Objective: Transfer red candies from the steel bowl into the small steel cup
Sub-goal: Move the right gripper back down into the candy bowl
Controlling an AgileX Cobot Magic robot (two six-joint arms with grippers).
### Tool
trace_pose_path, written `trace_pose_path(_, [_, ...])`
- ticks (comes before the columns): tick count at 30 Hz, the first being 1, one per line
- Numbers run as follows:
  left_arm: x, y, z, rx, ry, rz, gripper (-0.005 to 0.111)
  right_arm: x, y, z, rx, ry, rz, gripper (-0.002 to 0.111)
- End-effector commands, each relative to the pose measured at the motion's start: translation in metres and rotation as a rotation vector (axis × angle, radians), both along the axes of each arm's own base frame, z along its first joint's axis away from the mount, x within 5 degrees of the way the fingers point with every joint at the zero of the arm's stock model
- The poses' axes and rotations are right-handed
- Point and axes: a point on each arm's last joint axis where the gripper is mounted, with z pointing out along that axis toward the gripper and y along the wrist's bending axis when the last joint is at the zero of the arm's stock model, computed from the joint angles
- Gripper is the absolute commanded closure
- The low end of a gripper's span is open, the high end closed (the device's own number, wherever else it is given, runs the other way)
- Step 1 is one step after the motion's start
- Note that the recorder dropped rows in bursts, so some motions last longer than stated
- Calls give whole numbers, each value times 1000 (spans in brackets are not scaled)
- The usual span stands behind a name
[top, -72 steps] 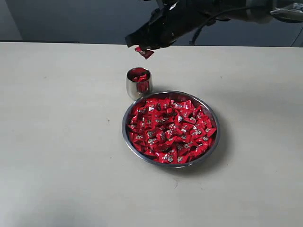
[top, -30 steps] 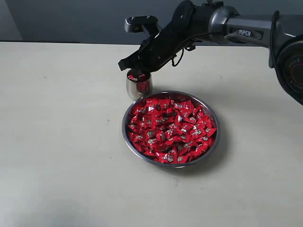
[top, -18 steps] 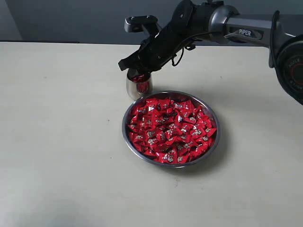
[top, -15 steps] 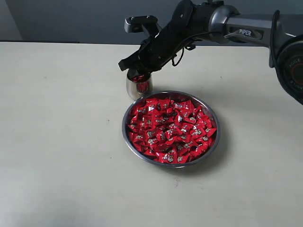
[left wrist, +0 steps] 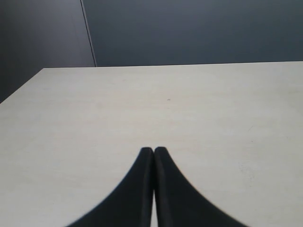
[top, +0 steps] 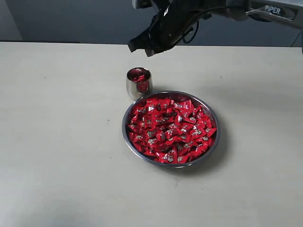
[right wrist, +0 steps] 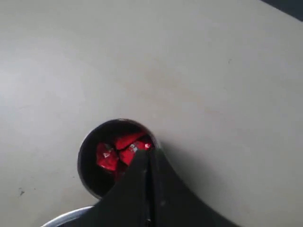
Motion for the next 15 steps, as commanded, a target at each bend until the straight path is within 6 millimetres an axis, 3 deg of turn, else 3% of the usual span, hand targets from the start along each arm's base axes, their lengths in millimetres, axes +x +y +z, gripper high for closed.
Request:
trace_pose_path(1, [0, 0, -1, 4, -2, -4, 106, -3, -20, -4, 35, 26, -79, 109])
trace_pose_path(6, [0, 0, -1, 4, -2, -4, 106, -23, -56, -7, 77, -1, -175, 109])
trace_pose_path(11, [0, 0, -1, 4, -2, -4, 106, -55, -100, -3, 61, -38, -233, 109])
trace_pose_path(15, [0, 0, -1, 4, -2, -4, 106, -73, -110, -14, -162, -22, 50, 109])
